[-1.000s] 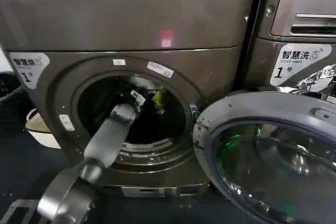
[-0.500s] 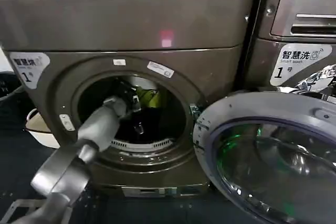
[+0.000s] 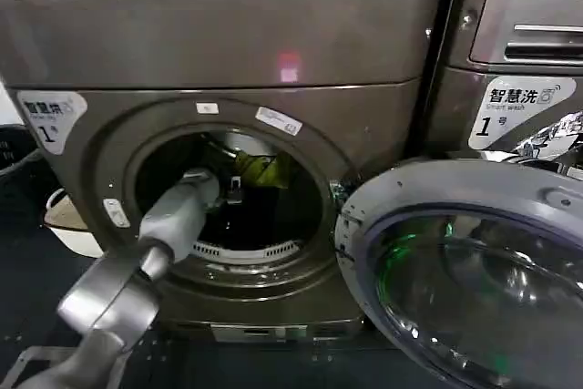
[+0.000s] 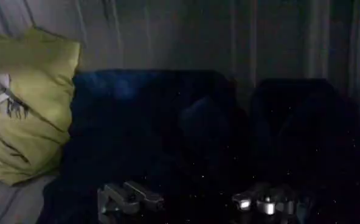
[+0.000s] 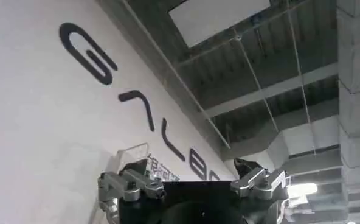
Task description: Grasp the clothes from the dryer.
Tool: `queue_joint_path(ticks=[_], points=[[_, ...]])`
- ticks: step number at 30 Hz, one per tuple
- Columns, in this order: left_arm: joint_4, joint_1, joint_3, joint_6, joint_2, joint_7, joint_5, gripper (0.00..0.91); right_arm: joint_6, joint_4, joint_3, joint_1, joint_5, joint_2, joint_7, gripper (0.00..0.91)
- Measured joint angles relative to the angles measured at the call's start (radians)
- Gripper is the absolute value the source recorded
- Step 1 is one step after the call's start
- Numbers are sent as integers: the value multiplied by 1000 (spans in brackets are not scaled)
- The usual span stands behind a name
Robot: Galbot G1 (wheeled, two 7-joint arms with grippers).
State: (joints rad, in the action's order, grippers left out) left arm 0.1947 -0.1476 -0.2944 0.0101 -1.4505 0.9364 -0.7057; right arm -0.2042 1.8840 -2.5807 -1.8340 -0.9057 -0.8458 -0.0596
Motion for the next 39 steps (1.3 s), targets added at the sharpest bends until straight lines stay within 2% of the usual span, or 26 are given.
queue_joint_path(ticks=[13, 14, 15, 16, 17, 20, 21, 39], points=[[-20, 17, -18, 33, -11, -14, -19, 907, 3, 9, 15, 8, 0, 2, -1, 907], [-20, 18, -18, 36, -12, -15, -20, 808, 3, 9, 15, 8, 0, 2, -1, 907], [-21, 20, -19, 38, -12, -15, -22, 466, 4, 10, 15, 8, 0, 1, -1, 907], [-22, 21, -19, 39, -12, -15, -24, 330, 4, 10, 14, 8, 0, 1, -1, 907], [-24, 21, -20, 40, -12, -14, -26, 125, 5, 9, 13, 8, 0, 1, -1, 907], [-27, 21, -22, 40, -13, -2, -29, 68, 6, 8, 12, 8, 1, 1, -1, 907], [-27, 21, -22, 40, -13, 2, -29, 0, 6, 8, 12, 8, 1, 1, -1, 907], [-41, -3, -25, 37, -12, 32, -3, 0, 11, 6, 12, 9, 1, -7, -2, 907]])
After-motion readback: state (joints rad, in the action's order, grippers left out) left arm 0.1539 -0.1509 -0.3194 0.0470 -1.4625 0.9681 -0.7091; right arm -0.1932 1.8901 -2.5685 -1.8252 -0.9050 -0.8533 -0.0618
